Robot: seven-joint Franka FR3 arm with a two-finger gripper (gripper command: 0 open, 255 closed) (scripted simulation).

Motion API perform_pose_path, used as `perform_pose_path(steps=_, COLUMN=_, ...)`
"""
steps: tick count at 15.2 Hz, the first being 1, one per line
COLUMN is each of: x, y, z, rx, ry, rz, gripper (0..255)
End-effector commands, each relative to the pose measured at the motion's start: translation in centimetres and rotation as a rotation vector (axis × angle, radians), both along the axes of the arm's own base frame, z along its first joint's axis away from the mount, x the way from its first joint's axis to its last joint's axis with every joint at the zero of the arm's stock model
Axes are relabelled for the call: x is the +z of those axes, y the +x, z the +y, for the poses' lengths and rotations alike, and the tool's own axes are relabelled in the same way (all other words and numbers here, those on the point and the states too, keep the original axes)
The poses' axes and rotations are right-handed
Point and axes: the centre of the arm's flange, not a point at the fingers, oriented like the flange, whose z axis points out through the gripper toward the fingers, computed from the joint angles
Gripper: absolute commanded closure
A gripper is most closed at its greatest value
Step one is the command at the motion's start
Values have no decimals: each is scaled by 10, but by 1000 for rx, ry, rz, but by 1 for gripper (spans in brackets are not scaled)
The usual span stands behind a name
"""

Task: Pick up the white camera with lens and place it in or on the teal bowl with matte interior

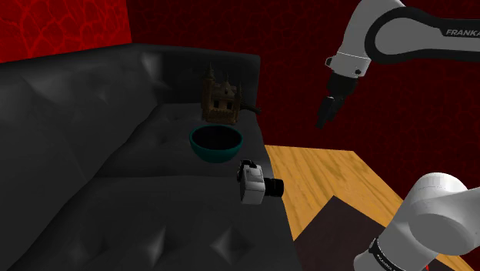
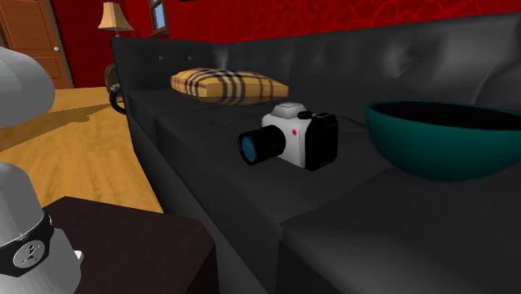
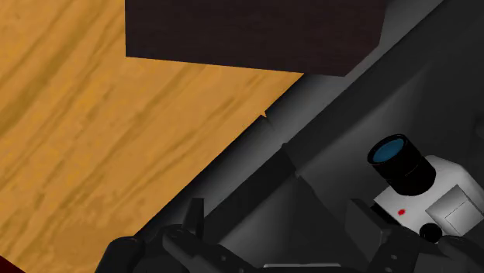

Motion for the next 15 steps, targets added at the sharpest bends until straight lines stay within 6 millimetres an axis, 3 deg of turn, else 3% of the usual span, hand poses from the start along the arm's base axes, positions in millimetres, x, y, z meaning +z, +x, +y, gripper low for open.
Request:
perform_pose_path(steps=1, x=0, y=0, z=0, rx=0, ry=0, rz=0, gripper=0)
perform_pose_path(steps=8, x=-51, y=31, z=69, rx=269, ry=0, rz=16, gripper=0)
perform_pose_path(steps=15, x=-103, y=43, z=143, rx=537, ry=-1, rz=31, gripper=0)
